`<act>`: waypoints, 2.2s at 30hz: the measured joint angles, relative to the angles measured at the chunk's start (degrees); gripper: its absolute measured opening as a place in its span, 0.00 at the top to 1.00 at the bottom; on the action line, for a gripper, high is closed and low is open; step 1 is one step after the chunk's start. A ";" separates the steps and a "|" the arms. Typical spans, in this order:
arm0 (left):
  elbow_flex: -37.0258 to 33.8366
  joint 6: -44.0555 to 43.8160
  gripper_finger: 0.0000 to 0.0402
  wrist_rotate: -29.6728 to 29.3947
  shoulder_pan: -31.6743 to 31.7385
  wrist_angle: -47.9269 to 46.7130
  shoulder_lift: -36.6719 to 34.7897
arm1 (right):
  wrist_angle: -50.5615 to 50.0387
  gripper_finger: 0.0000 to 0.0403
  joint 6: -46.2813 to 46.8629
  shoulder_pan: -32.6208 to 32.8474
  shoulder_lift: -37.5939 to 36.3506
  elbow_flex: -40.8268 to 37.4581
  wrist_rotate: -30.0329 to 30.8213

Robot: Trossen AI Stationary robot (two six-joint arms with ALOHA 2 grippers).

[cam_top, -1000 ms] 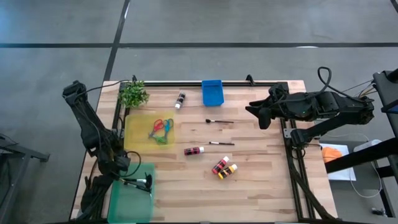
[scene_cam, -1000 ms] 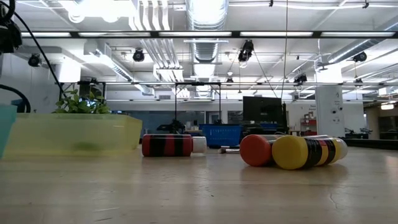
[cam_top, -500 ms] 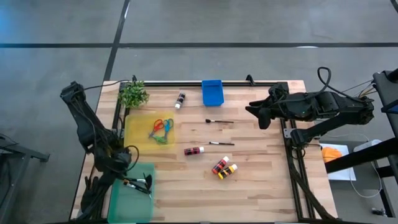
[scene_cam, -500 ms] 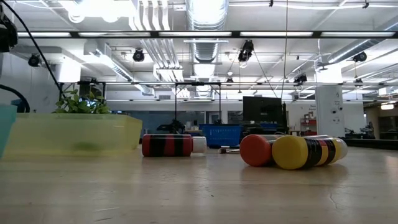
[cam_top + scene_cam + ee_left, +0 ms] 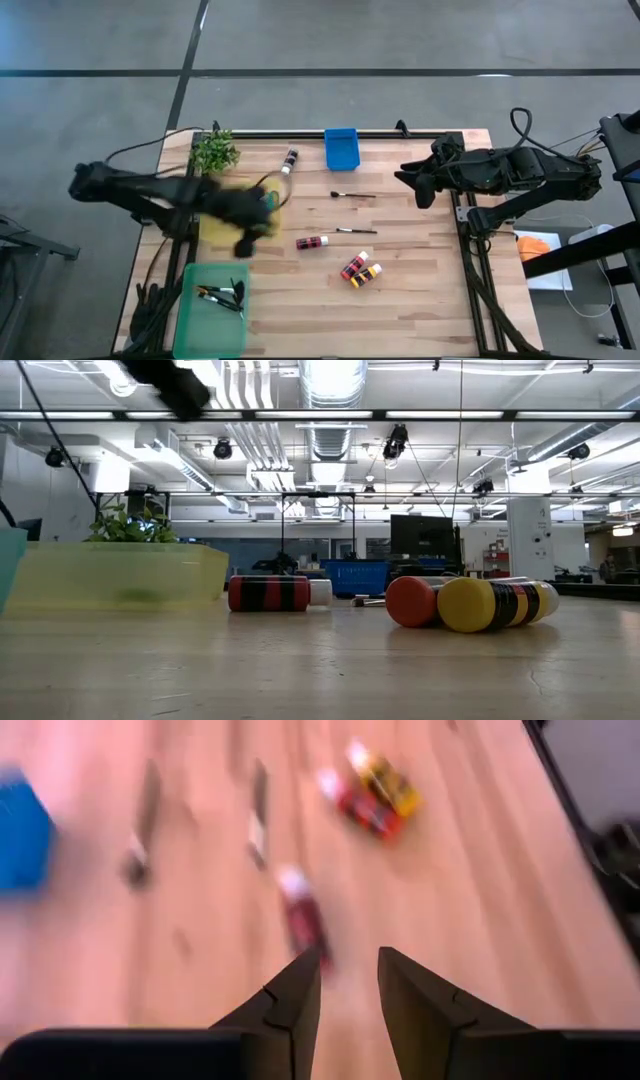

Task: Pick & Place Paint Supplies
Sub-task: Put the eyeshadow brush into the blue bin

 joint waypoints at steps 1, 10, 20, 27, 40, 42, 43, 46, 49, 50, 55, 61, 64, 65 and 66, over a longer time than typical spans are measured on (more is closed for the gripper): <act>1.89 3.78 0.72 1.67 2.59 2.20 2.84 | 0.00 0.58 -0.11 0.02 0.00 0.00 -0.02; 12.66 24.01 0.72 9.33 10.17 10.86 25.02 | -0.10 0.58 -1.12 0.04 0.00 0.00 -0.13; 12.87 22.94 0.72 5.74 10.47 22.41 41.22 | -0.16 0.58 -1.20 0.04 -0.02 -1.31 -0.32; 12.91 18.04 0.72 5.75 10.58 26.33 46.69 | -0.02 0.58 0.13 0.04 -0.02 -2.82 -1.69; 11.30 15.82 0.72 4.16 11.15 29.46 47.29 | 0.11 0.58 -0.13 0.04 -0.11 -2.60 -1.67; 10.94 15.06 0.72 4.21 11.15 29.63 47.29 | 0.11 0.58 -0.17 0.04 -0.09 -2.60 -1.67; 10.70 14.58 0.72 4.23 11.13 29.88 47.29 | 0.11 0.58 -0.19 0.04 -0.10 -2.60 -1.68; 9.27 13.66 0.72 4.13 11.11 32.65 47.29 | 0.11 0.58 -0.19 0.04 -0.09 -2.60 -1.66; 8.28 11.69 0.72 3.99 11.15 34.49 47.29 | 0.11 0.58 -0.28 0.04 -0.09 -2.60 -1.66; 8.13 11.60 0.72 4.18 11.15 34.78 47.29 | 0.11 0.58 -0.37 0.04 -0.09 -2.60 -1.65; 7.31 11.41 0.72 4.62 11.13 36.46 47.29 | 0.11 0.58 -0.41 0.04 -0.09 -2.60 -1.64; 7.31 11.41 0.72 4.64 11.13 36.89 47.29 | 0.18 0.58 -0.41 0.02 -0.09 -2.60 -1.64; 7.31 11.41 0.72 4.67 11.13 36.98 47.29 | 0.36 0.58 -0.41 0.02 -0.09 -2.60 -1.64; 7.31 11.41 0.72 4.69 11.13 36.90 47.29 | 0.45 0.58 -0.41 0.02 -0.09 -2.60 -1.64; 7.31 11.41 0.72 4.73 11.09 36.89 47.31 | 0.46 0.58 -0.39 0.02 -0.09 -2.60 -1.64</act>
